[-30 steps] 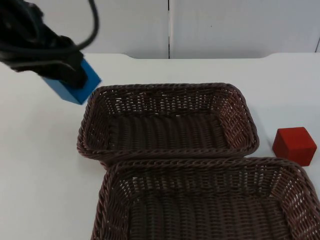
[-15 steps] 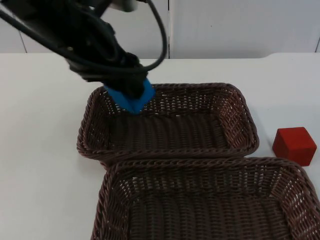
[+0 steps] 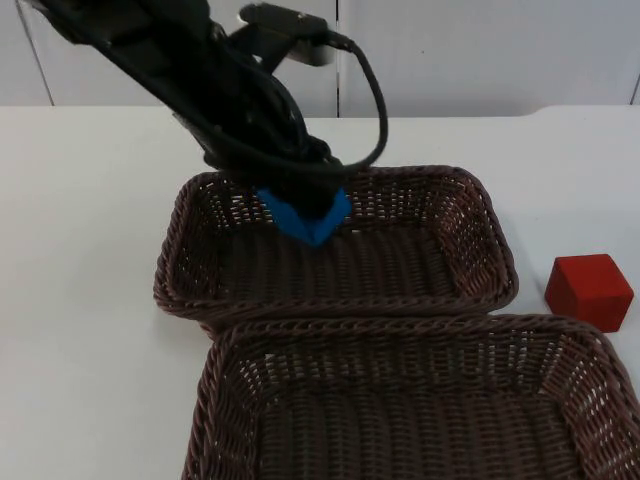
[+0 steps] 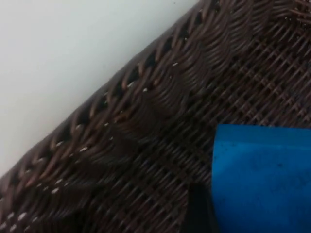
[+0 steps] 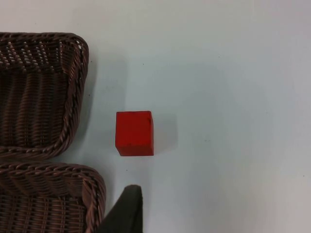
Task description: Pick up one cube with the left hand and place it into the upper basket. Pick up one cube with the right hand and place it into the lower basket.
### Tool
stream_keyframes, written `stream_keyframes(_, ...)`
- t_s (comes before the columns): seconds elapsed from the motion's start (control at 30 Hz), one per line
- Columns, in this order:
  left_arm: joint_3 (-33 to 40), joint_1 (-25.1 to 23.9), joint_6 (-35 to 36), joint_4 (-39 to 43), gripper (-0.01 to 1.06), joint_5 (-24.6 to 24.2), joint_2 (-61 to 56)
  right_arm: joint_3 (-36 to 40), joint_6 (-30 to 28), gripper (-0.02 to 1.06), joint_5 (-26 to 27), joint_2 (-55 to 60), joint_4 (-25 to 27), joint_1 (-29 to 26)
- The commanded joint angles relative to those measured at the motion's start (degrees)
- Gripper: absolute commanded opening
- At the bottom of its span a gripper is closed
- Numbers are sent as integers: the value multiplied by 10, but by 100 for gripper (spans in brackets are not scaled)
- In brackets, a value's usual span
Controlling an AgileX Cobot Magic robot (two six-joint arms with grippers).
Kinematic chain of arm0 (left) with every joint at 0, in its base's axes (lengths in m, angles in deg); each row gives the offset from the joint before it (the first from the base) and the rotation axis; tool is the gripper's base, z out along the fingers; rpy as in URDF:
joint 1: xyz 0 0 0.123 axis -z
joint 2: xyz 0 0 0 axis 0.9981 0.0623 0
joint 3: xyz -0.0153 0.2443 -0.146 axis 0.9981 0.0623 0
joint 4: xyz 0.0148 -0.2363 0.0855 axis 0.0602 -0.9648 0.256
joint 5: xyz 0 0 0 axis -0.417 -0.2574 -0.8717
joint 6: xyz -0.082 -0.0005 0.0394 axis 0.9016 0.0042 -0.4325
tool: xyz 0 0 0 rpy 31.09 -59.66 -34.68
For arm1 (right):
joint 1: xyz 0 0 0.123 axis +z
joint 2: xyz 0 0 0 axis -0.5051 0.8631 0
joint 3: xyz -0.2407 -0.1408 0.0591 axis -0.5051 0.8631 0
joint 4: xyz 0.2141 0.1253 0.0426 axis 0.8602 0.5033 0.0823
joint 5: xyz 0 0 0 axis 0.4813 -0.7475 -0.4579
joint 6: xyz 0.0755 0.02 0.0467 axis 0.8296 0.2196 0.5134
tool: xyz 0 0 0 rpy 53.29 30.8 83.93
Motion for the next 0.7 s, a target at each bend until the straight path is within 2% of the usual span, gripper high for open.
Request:
stream_keyframes(0.0,-7,9,2,-5,0,6,9,-3,-5,105,7,-1,-2,-2)
stream_keyframes(0.53,-7,17,2,-5,0,25,55,-3,-5,105,7,-1,-2,-2)
stream_keyframes(0.6,-7,17,2,-5,4,25,55,-3,-5,105,7,-1,-2,-2)
stream_keyframes(0.67,-7,17,2,-5,17,25,55,-3,-5,105,7,-1,-2,-2)
